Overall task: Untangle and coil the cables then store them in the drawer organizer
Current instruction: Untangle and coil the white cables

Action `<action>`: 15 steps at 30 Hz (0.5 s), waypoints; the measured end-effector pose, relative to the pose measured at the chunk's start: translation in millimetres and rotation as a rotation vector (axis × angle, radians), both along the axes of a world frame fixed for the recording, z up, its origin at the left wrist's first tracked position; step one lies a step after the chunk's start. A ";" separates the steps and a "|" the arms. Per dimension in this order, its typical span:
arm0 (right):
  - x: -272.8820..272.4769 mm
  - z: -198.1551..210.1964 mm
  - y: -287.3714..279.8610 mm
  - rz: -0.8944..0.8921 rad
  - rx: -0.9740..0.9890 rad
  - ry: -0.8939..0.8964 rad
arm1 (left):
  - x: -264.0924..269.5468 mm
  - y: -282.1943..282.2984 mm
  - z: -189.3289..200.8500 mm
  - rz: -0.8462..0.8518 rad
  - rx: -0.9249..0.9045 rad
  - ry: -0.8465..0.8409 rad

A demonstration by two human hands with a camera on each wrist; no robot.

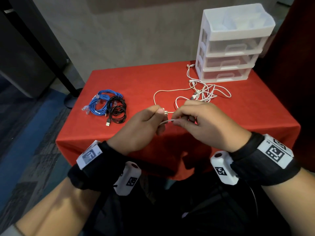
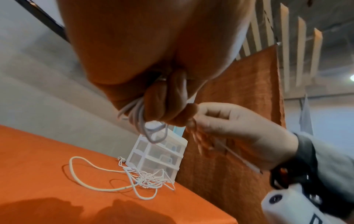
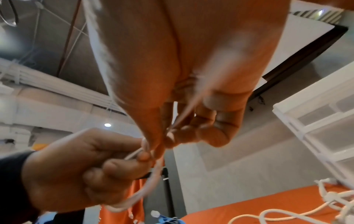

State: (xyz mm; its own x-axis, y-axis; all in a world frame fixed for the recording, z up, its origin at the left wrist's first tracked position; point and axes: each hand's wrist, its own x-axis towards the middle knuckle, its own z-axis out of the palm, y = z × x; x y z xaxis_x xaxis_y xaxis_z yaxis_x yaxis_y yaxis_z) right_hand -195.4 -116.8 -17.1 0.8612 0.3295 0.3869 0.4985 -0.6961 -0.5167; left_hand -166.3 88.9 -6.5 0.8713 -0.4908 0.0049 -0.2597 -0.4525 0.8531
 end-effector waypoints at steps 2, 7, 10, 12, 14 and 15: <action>3.0 -4.9 -8.0 -0.031 -0.076 0.000 | 2.0 2.6 2.7 0.035 -0.148 0.202; 6.2 -7.1 -9.2 -0.258 -0.064 -0.092 | 7.7 11.4 1.7 0.038 -0.254 0.404; 9.6 -1.3 0.5 -0.293 0.190 -0.044 | 1.5 7.0 1.9 -0.044 -0.291 0.570; 13.4 -2.8 8.4 -0.313 0.297 -0.015 | -4.2 3.5 3.8 -0.085 -0.365 0.632; 15.0 -7.3 19.2 -0.296 0.437 0.082 | -9.4 0.0 8.0 -0.113 -0.456 0.662; 13.8 -8.6 24.7 -0.259 0.534 0.136 | -11.7 -2.0 9.9 -0.127 -0.505 0.669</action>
State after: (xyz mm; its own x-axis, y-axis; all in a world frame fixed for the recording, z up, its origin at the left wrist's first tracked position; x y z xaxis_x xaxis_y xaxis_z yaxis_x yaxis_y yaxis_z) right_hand -181.6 -92.1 -25.7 0.9409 -0.1062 0.3216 0.2525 -0.4128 -0.8751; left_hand -178.0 86.8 3.4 0.7068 -0.6629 -0.2470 0.3485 0.0224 0.9370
